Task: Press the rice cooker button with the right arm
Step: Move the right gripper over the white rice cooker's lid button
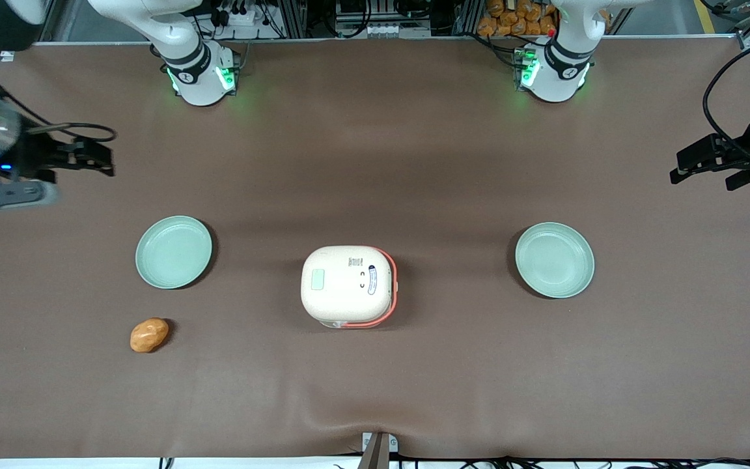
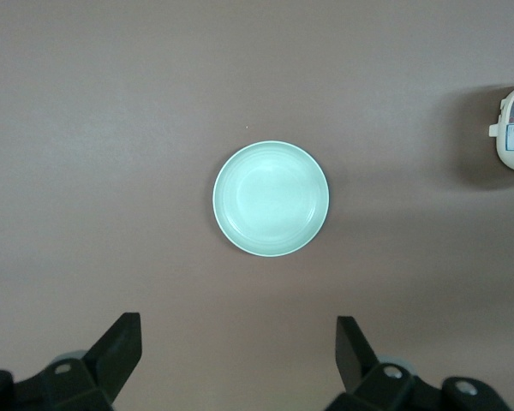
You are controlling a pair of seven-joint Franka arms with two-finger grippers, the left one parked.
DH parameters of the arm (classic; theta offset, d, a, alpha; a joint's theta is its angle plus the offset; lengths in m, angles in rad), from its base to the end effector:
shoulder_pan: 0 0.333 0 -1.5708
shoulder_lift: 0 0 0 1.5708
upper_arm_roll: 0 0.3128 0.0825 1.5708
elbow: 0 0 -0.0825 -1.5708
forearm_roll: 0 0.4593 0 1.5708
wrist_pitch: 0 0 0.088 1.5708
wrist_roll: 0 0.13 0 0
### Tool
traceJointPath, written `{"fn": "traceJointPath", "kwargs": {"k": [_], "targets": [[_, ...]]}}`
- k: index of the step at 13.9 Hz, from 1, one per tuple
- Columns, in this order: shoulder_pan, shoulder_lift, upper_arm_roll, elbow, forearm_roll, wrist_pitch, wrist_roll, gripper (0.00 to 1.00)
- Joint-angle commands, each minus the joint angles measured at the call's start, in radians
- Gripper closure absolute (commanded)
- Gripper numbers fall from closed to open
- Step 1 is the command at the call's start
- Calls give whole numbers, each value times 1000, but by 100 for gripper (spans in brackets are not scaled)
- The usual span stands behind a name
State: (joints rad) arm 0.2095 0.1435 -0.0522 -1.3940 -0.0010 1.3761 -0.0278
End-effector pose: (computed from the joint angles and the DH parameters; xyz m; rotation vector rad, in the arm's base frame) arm 0.6403 0.1037 0.5862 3.0994 0.2874 -0.2501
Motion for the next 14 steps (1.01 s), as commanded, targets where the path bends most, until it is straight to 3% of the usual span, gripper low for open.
{"fn": "traceJointPath", "kwargs": {"k": [1, 2, 3, 6, 9, 14], "targets": [[94, 36, -8, 4, 1, 98, 44, 0], [132, 48, -8, 4, 15, 141, 84, 0], [168, 65, -8, 4, 30, 179, 144, 8], [232, 128, -8, 3, 94, 285, 311, 40], [277, 197, -8, 3, 101, 397, 333, 68], [298, 307, -9, 1, 151, 546, 333, 88]]}}
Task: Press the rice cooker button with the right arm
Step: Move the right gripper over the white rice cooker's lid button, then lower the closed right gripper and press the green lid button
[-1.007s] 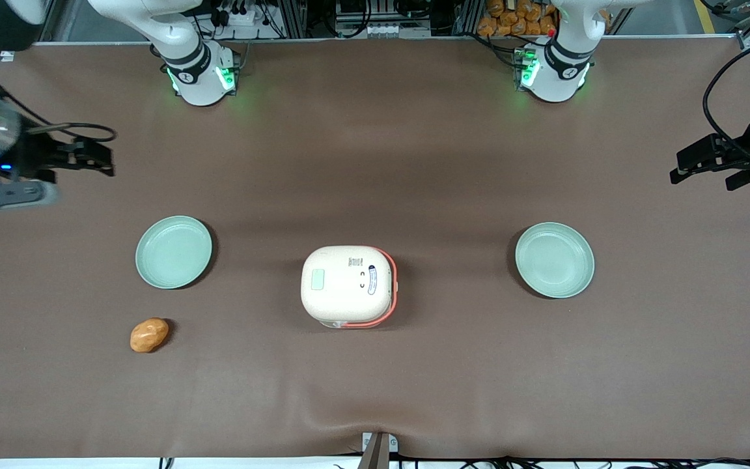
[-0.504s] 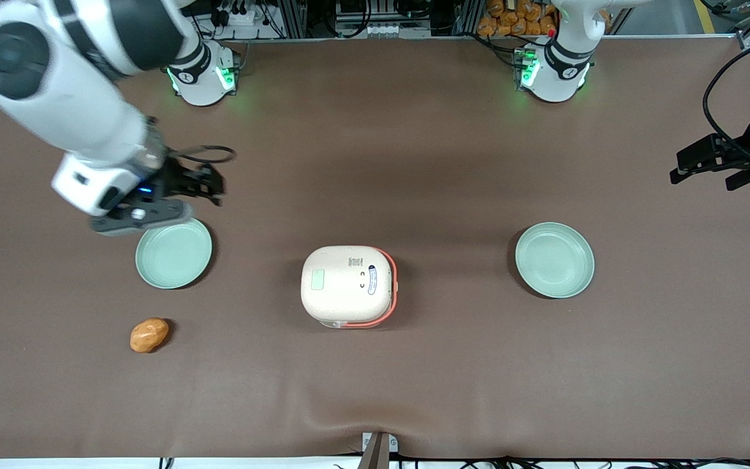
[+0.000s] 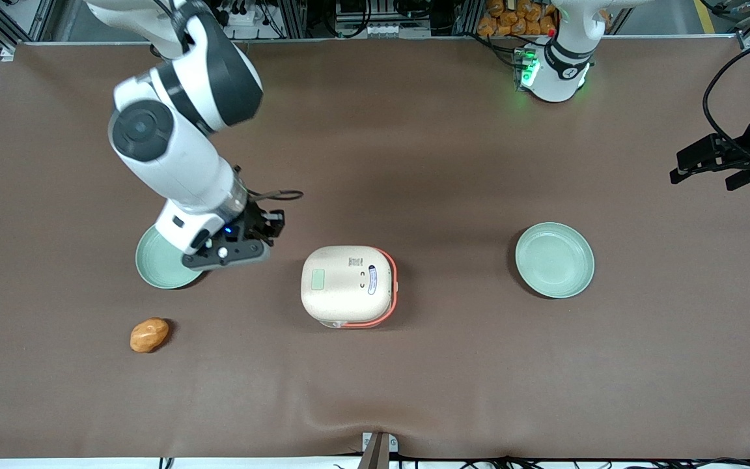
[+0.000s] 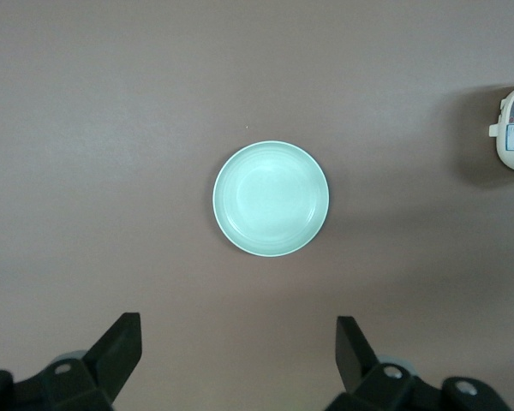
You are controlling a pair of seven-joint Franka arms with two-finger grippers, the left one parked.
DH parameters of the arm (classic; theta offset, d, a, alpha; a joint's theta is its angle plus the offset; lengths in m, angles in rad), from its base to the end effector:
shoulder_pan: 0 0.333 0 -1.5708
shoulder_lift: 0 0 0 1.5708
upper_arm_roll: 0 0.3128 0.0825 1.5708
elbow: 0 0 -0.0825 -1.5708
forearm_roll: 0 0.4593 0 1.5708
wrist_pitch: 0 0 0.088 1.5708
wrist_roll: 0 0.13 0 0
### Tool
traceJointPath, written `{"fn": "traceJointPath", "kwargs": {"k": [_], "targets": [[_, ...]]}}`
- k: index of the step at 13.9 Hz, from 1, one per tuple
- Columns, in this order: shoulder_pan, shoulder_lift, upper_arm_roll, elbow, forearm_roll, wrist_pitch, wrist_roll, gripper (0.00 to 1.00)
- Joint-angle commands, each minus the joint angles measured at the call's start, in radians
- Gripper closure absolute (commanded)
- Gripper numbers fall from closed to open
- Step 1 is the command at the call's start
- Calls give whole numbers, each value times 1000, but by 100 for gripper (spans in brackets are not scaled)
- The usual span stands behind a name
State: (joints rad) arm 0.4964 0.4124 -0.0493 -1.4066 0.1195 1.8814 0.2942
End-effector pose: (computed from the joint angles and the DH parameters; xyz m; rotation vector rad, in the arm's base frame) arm 0.6803 0.3446 0.4302 -3.0239 -0.1888 -0.0365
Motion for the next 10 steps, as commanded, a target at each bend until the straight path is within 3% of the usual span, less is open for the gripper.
{"fn": "traceJointPath", "kwargs": {"k": [1, 10], "targets": [[13, 55, -12, 14, 34, 71, 11, 88], [48, 154, -14, 15, 40, 251, 13, 100]]}}
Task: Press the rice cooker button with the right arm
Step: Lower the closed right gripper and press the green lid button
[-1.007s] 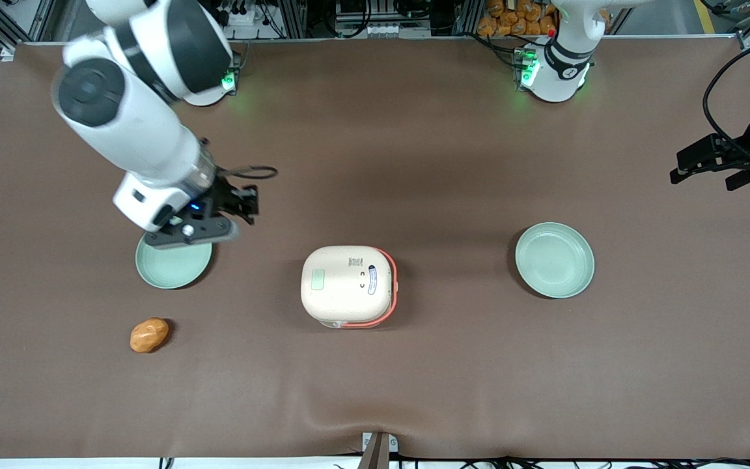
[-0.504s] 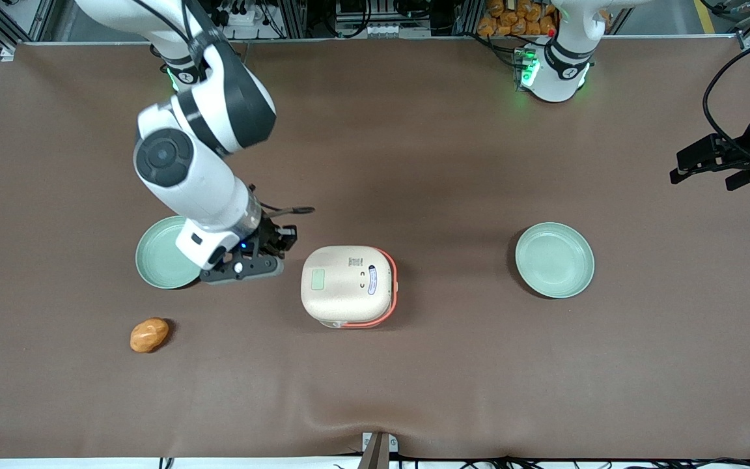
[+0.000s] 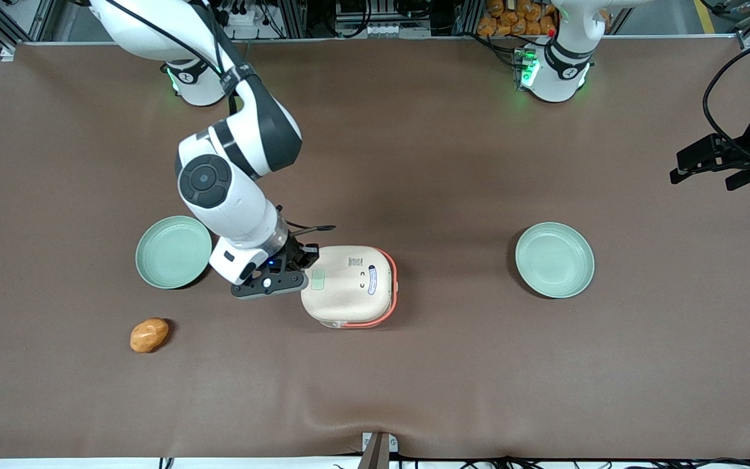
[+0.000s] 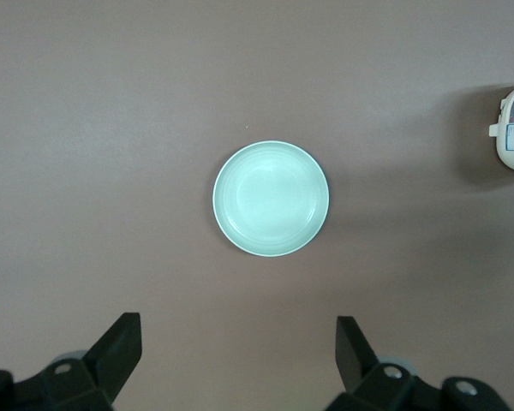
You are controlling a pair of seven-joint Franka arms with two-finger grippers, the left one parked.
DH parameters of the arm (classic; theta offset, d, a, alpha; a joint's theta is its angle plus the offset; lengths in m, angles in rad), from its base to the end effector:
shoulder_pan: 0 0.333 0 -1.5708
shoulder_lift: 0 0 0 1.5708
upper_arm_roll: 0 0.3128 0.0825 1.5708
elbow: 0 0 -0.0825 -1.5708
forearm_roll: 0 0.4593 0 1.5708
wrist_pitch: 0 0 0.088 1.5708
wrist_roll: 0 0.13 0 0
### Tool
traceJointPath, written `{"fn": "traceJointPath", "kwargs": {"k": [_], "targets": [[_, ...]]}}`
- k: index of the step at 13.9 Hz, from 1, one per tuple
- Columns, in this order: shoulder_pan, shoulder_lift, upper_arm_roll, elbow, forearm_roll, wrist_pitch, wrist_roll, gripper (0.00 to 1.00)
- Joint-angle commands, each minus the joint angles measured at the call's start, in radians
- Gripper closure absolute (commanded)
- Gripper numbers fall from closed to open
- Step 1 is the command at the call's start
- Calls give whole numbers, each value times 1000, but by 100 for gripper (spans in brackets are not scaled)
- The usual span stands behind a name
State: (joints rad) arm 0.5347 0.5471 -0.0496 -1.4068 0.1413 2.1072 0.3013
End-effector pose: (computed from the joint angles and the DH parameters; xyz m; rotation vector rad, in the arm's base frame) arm 0.6978 0.3854 0.3478 -2.9785 -0.1941 -0.1546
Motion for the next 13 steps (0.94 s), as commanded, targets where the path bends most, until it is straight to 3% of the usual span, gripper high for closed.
{"fn": "traceJointPath", "kwargs": {"k": [1, 13], "targets": [[10, 31, -12, 16, 27, 36, 5, 100], [30, 79, -13, 17, 49, 93, 4, 100]]}}
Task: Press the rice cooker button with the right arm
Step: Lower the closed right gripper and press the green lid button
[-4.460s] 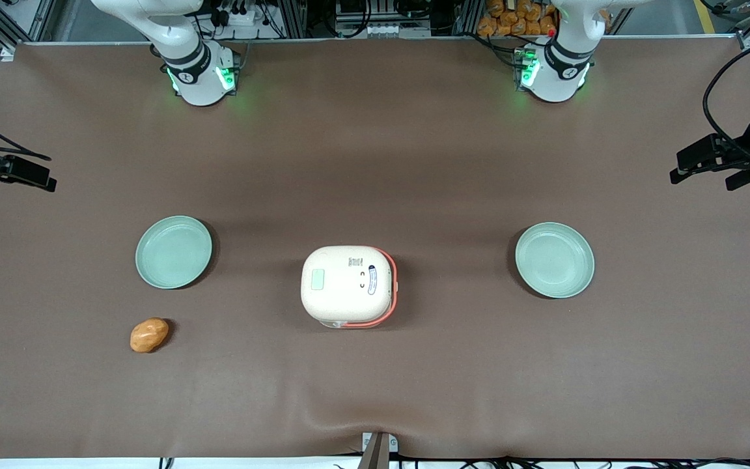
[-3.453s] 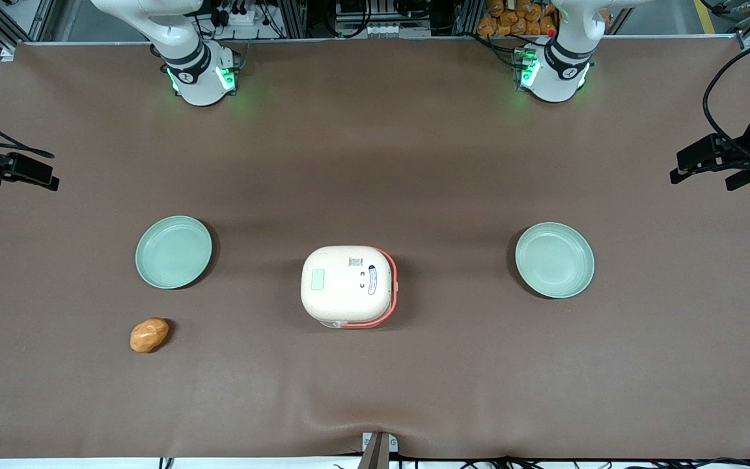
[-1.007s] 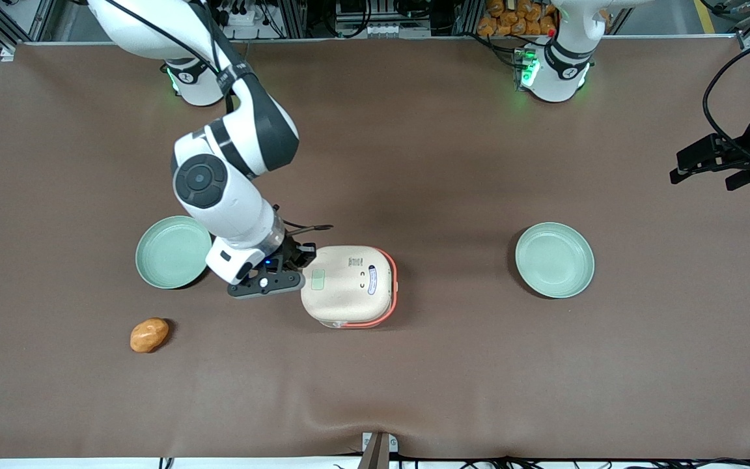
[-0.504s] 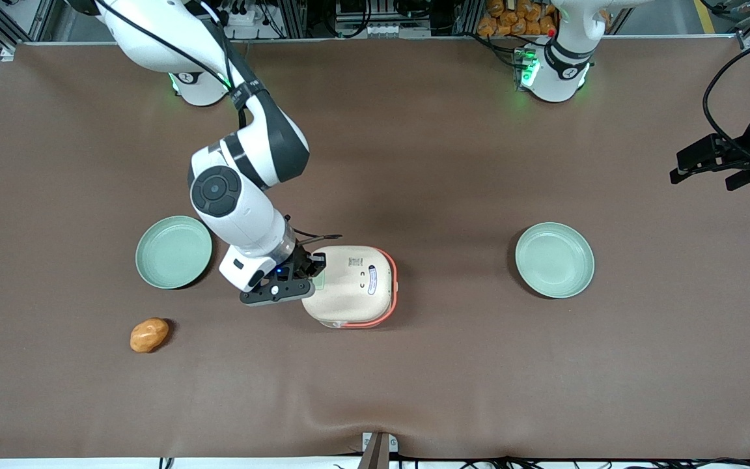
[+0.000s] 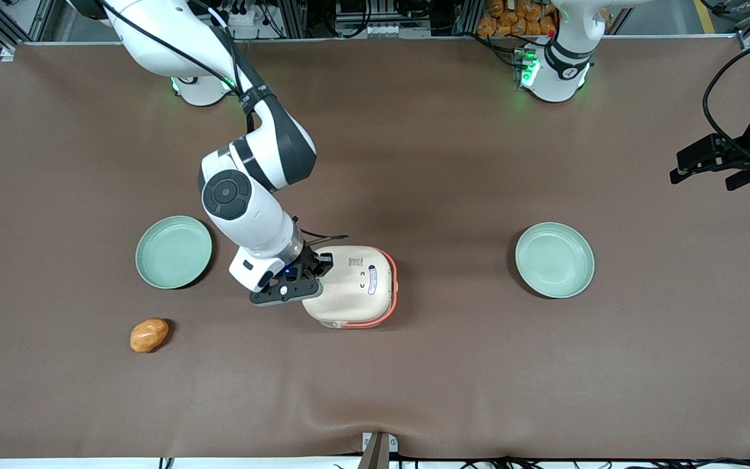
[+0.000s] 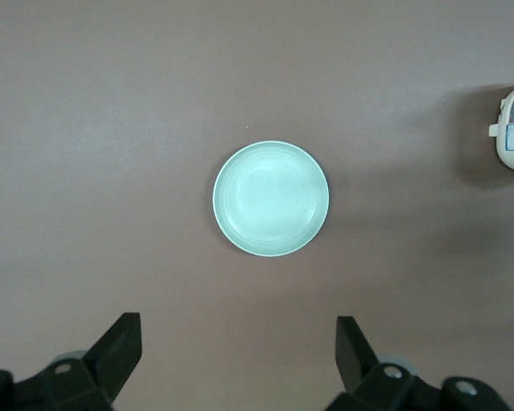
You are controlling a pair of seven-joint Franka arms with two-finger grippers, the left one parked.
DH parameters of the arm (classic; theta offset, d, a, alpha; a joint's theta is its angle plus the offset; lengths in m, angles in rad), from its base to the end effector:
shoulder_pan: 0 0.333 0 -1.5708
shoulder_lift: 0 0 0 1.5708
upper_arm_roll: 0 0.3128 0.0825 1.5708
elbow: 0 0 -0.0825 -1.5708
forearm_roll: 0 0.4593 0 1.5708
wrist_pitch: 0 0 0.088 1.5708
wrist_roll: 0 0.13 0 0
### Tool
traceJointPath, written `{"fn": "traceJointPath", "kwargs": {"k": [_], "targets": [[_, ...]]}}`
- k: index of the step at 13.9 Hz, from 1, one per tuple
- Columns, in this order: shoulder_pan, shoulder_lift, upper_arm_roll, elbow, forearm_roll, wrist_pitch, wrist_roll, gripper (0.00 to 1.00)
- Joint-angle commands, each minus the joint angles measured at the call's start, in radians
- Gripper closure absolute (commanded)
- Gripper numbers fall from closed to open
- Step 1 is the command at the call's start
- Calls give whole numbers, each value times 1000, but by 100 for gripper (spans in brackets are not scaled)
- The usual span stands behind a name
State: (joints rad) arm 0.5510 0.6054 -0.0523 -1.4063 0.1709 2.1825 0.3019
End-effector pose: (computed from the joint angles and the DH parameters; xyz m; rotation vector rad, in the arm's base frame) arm 0.6996 0.3996 0.3097 -2.9549 -0.1811 -0.1659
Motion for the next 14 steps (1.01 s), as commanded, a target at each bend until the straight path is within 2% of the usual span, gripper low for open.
{"fn": "traceJointPath", "kwargs": {"k": [1, 12, 14], "targets": [[15, 22, -9, 16, 19, 17, 3, 100], [14, 37, -14, 15, 18, 22, -1, 99], [10, 30, -15, 41, 19, 10, -4, 91]]}}
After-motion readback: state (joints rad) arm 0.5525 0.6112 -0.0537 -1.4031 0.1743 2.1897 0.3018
